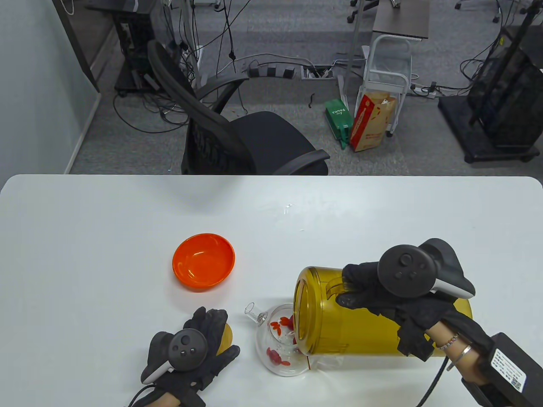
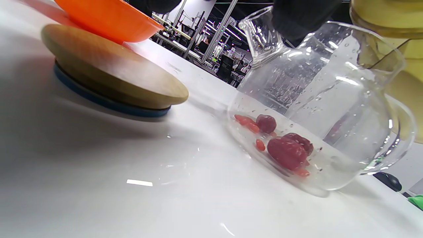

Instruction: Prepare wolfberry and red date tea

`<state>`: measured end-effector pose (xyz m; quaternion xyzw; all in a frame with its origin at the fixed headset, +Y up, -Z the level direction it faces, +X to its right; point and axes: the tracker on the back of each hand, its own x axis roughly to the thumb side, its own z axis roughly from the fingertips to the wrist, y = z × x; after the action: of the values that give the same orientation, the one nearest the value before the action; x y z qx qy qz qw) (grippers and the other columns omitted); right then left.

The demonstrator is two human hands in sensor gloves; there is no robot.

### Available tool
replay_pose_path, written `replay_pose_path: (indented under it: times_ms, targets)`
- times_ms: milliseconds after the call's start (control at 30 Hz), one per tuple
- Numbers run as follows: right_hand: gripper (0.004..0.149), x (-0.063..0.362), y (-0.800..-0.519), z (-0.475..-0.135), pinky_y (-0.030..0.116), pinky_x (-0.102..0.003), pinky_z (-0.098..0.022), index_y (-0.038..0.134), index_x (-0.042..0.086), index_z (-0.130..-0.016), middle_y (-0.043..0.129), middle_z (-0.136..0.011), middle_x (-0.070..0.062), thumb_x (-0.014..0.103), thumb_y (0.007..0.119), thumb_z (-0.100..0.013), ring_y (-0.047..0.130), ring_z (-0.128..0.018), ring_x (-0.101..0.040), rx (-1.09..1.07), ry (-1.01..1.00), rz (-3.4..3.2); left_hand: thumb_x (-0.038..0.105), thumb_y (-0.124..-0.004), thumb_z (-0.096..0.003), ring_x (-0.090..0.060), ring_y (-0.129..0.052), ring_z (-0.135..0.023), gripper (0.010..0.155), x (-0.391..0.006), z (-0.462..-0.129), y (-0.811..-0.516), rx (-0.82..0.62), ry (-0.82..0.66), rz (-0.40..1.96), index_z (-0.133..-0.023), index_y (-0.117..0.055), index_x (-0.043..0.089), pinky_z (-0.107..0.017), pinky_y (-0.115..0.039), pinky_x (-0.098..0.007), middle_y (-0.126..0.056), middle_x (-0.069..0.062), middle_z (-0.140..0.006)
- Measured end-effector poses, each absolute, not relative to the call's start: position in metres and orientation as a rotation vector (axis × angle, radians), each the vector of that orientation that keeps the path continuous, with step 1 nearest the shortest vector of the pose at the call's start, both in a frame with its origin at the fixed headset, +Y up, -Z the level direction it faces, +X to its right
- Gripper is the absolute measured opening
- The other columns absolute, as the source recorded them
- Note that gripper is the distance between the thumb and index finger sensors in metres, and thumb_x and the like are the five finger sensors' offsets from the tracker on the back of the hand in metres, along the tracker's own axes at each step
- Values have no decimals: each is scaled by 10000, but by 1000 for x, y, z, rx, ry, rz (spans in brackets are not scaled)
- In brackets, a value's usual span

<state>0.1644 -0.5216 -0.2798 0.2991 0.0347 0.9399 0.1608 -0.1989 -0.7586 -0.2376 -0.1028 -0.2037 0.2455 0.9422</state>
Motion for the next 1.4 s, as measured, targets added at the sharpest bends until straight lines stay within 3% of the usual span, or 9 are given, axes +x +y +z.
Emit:
replay_pose_path:
  times_ms: [1400]
  targets:
    - [422,161,-519,-280,831,-424,-203,865,151,-699,936,-390,-43,497,842,-458,912,-184,-176,849,115,2704,523,-667,-594,-566,-245,-1043,808,-199,-237,-759,-211,-421,500,-1108,-281,34,-691,-286,-677,-379,-329,-1156]
